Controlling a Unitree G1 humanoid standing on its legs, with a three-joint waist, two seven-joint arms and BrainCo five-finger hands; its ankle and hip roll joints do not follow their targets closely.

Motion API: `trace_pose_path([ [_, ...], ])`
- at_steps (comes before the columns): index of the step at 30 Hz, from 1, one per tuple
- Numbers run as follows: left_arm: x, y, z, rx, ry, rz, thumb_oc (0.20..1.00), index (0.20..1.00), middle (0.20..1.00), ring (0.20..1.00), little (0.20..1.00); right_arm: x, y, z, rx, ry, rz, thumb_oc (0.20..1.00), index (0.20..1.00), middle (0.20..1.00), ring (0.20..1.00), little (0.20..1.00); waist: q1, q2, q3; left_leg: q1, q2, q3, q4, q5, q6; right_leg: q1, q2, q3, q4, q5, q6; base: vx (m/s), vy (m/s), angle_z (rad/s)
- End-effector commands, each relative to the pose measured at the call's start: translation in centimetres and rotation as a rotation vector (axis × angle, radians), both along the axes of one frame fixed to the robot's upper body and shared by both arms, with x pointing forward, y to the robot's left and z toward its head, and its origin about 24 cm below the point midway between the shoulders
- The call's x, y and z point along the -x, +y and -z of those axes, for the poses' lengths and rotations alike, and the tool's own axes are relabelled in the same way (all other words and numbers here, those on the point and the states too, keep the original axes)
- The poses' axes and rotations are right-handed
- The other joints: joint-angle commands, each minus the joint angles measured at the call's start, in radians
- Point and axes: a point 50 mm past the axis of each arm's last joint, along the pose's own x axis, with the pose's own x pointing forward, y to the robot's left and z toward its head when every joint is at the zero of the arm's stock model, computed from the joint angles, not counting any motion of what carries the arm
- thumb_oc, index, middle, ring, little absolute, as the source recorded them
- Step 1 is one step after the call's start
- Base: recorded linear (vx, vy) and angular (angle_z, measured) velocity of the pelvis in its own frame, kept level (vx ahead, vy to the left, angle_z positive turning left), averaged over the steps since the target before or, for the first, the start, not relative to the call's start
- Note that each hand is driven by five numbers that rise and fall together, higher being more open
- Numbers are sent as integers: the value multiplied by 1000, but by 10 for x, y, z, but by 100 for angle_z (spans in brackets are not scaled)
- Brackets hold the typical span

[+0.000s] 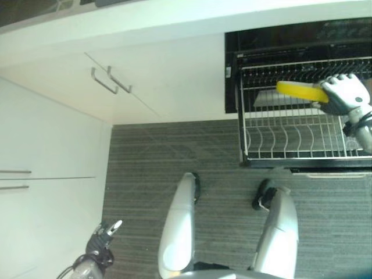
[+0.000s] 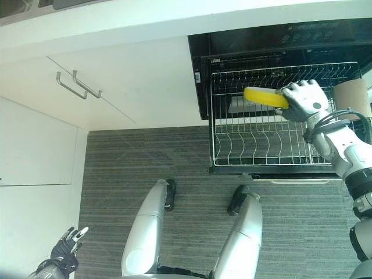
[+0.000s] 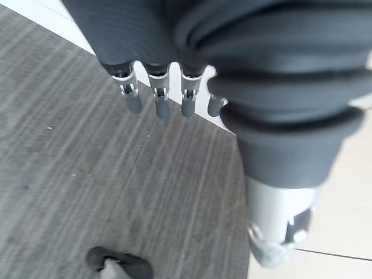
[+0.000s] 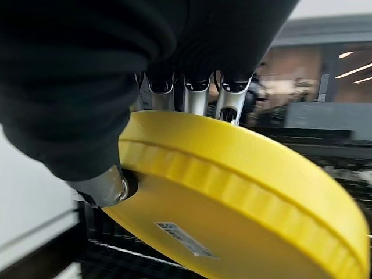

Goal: Place the dishes in the dishwasher.

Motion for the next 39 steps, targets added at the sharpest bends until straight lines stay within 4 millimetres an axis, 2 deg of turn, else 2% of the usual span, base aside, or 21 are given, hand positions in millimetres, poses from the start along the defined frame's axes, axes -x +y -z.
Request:
trace_pose_path([
  [1, 4, 16, -8, -70, 12, 42, 1000, 1000, 1000, 1000, 1000, -10, 15, -18, -105, -95, -26, 200, 200, 200, 200, 200, 29, -13, -60, 39, 23, -41, -42, -5, 12, 84, -17, 30, -19, -48, 54, -14, -50, -2],
  [9, -5, 20, -15, -70, -15, 57, 1000, 1000, 1000, 1000, 1000, -26, 19, -24, -39, -42, 27, 200, 200, 200, 200, 200, 54, 2, -44, 3, 7, -46, -22, -4, 24, 52, -20, 22, -1, -49, 44, -2, -4, 0],
  [13, -5, 22, -18, -67, -35, 65, 1000, 1000, 1000, 1000, 1000, -33, 16, -28, -24, -41, 90, 200, 200, 200, 200, 200, 73, 20, -28, -29, -7, -46, -8, 0, 35, 23, -21, 19, 19, -52, 33, -26, 2, 7],
  [15, -5, 24, -20, -75, -33, 80, 1000, 1000, 1000, 1000, 1000, -37, 17, -20, 4, 37, 130, 200, 200, 200, 200, 200, 78, 21, -24, -37, -11, -46, -3, 1, 35, 19, -19, 16, 18, -50, 32, -23, -16, 1],
  [17, -11, 25, -24, -73, -52, 84, 1000, 1000, 1000, 1000, 1000, -45, 14, -10, -69, 98, 212, 200, 200, 200, 200, 200, 89, 30, -14, -54, -13, -48, 17, -4, 46, 3, -17, 18, 37, -56, 21, -7, -5, 2],
  [20, -22, 25, -30, -72, -79, 107, 1000, 1000, 1000, 1000, 1000, -54, 19, 3, -40, 251, 313, 200, 200, 200, 200, 200, 103, 37, 0, -75, -21, -49, 30, -2, 52, -14, -16, 15, 51, -59, 16, -39, -38, 0],
  [22, -25, 25, -31, -71, -82, 111, 1000, 1000, 1000, 1000, 1000, -56, 19, 13, -61, 333, 360, 555, 555, 555, 555, 555, 107, 38, 3, -81, -24, -49, 31, -1, 54, -18, -16, 14, 55, -61, 12, -6, -11, 3],
  [23, -27, 25, -33, -75, -83, 123, 1000, 1000, 1000, 1000, 1000, -57, 19, 21, -69, 403, 391, 1000, 1000, 1000, 1000, 1000, 112, 39, 7, -87, -26, -49, 36, -1, 57, -23, -16, 12, 60, -63, 9, -8, -30, 8],
  [27, -31, 27, -37, -83, -87, 137, 1000, 1000, 1000, 1000, 1000, -58, 20, 28, -98, 452, 410, 1000, 1000, 1000, 1000, 1000, 117, 36, 13, -100, -25, -52, 54, -3, 62, -33, -13, 12, 72, -63, 5, -1, -34, 5],
  [30, -34, 29, -42, -104, -101, 147, 1000, 1000, 1000, 1000, 1000, -56, 15, 36, -158, 486, 459, 1000, 1000, 1000, 1000, 1000, 123, 33, 21, -105, -26, -51, 63, -3, 67, -33, -11, 8, 73, -59, 4, -3, -22, -3],
  [34, -35, 33, -49, -123, -109, 144, 1000, 1000, 1000, 1000, 1000, -53, 7, 29, -282, 413, 463, 1000, 1000, 1000, 1000, 1000, 126, 27, 30, -112, -26, -53, 73, -3, 69, -30, -12, 3, 73, -52, 6, -12, -28, 6],
  [36, -34, 33, -49, -126, -108, 144, 1000, 1000, 1000, 1000, 1000, -51, 5, 25, -456, 404, 430, 1000, 1000, 1000, 1000, 1000, 121, 21, 30, -107, -21, -52, 68, 0, 70, -22, -11, 0, 66, -46, 7, 0, 0, 0],
  [37, -34, 32, -50, -126, -107, 140, 1000, 1000, 1000, 1000, 1000, -48, 2, 25, -618, 443, 423, 1000, 1000, 1000, 1000, 1000, 117, 17, 30, -104, -18, -51, 66, 1, 70, -18, -9, 0, 63, -44, 6, 24, 66, 0],
  [39, -25, 31, -47, -122, -101, 114, 1000, 1000, 1000, 1000, 1000, -44, 9, 3, -866, 334, 262, 1000, 1000, 1000, 1000, 1000, 101, 10, 37, -100, -12, -49, 64, 3, 70, -14, -7, 6, 59, -41, 4, 34, 77, -2],
])
